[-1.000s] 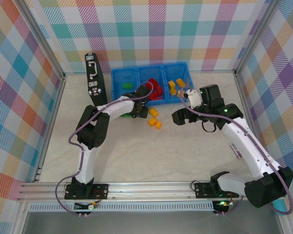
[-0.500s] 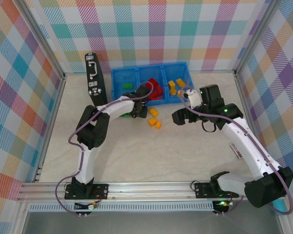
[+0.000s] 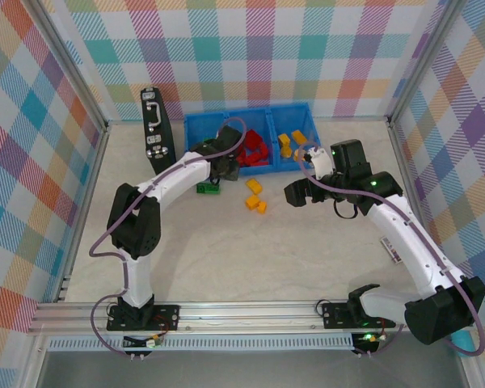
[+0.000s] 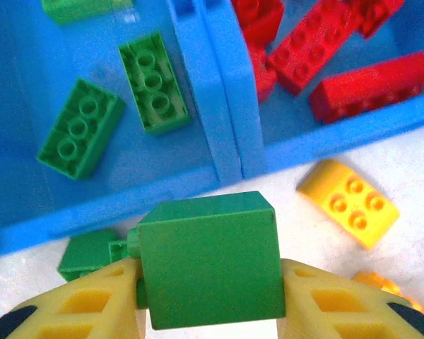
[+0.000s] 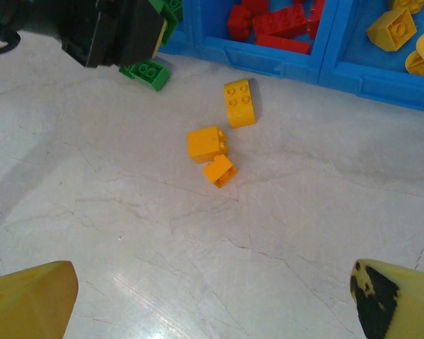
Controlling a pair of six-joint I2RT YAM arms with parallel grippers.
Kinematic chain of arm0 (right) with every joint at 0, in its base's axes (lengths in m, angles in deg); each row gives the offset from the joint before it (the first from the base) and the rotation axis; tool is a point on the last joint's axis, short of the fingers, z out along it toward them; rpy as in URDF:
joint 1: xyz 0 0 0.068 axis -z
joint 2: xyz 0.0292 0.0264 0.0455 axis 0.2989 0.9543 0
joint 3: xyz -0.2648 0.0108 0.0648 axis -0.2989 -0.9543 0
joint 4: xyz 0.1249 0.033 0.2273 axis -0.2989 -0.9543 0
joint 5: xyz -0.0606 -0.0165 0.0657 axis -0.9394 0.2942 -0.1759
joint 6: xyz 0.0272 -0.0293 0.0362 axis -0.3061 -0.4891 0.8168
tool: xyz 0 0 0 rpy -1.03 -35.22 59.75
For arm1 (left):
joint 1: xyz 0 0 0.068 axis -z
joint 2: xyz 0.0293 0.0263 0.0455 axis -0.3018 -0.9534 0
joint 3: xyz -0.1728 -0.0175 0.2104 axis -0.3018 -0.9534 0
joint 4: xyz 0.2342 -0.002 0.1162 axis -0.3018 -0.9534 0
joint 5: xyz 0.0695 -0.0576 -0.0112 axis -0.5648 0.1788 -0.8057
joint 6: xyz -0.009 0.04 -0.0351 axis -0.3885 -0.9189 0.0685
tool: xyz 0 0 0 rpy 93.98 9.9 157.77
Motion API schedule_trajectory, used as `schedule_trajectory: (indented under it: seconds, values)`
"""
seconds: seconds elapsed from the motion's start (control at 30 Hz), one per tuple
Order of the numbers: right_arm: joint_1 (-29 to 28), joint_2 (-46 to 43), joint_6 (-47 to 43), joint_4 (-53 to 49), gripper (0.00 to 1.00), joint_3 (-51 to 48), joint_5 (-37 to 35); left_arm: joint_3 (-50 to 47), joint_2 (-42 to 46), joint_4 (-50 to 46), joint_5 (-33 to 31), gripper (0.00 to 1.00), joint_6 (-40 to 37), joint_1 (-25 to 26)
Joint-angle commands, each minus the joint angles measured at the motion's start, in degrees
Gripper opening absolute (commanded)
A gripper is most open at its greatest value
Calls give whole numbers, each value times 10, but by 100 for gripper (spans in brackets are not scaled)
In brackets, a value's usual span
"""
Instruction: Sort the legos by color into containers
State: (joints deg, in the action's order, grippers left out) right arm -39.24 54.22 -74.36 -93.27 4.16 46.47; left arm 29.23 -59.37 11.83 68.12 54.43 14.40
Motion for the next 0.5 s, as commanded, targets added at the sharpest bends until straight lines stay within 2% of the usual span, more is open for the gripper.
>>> schedule_trajectory:
  seconds: [0.0,0.27,0.37,0.47]
  values:
    - [-5,-10,1,4,99,-4,8,30,-3,-1,-30,43,-33,-16]
    - [-5,-12,-6,-2,99,0,-1,78,-65,47,-19,44,-46,-58]
    - [-5,-13,-8,-2,99,1,-3,94,-89,51,-17,48,-44,-66]
    - [-5,-12,-8,-2,99,-1,-5,107,-105,49,-18,57,-45,-70]
